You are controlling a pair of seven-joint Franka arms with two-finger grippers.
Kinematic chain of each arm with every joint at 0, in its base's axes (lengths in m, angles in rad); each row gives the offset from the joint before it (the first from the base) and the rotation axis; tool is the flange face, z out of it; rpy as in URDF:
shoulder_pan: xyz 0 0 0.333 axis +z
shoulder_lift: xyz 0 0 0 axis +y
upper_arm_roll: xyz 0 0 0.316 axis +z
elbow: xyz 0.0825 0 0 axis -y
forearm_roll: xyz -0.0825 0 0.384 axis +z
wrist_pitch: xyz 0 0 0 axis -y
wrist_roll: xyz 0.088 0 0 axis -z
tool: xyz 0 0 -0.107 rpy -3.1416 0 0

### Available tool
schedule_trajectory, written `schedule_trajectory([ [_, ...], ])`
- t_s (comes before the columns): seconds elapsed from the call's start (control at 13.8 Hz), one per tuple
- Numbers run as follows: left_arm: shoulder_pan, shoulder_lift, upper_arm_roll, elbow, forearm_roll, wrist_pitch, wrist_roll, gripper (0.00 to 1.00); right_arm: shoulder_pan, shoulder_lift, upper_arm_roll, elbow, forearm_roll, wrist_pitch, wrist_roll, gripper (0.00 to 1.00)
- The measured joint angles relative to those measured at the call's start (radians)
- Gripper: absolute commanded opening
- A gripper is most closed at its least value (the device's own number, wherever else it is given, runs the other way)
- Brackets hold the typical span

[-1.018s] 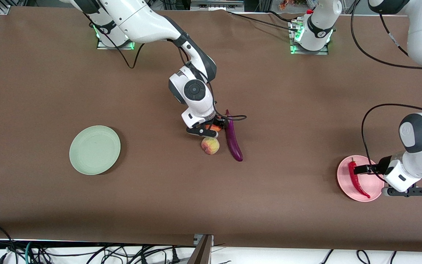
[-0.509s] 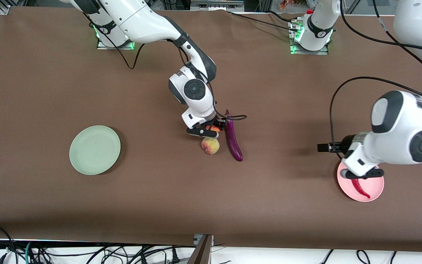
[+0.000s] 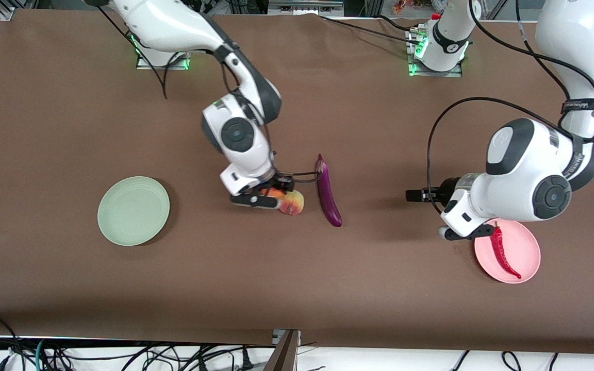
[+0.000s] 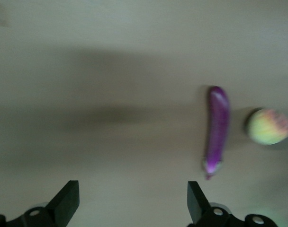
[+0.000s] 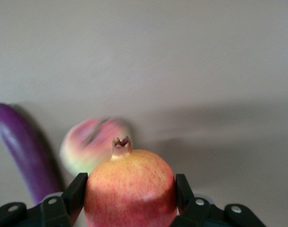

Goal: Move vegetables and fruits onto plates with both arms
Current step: 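Carry the pomegranate to the green plate while the left gripper reaches the eggplant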

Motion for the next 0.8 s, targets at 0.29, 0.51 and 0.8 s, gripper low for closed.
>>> schedule_trajectory([
  [0.29, -0.139, 0.025, -0.004, -0.117, -0.009, 0.309, -0.207, 1.00, -0.163, -0.051, -0.005, -0.001, 0.001, -0.153, -0.257, 0.46],
  [0.51, -0.238, 0.076, 0.006, -0.180, -0.005, 0.497, -0.276, 0.85, -0.335, -0.052, -0.007, -0.004, 0.004, -0.223, -0.534, 0.46],
  [0.8, -0.252, 0.130, 0.047, -0.181, -0.005, 0.596, -0.299, 0.70, -0.499, -0.045, -0.008, -0.019, 0.002, -0.245, -0.794, 0.46],
])
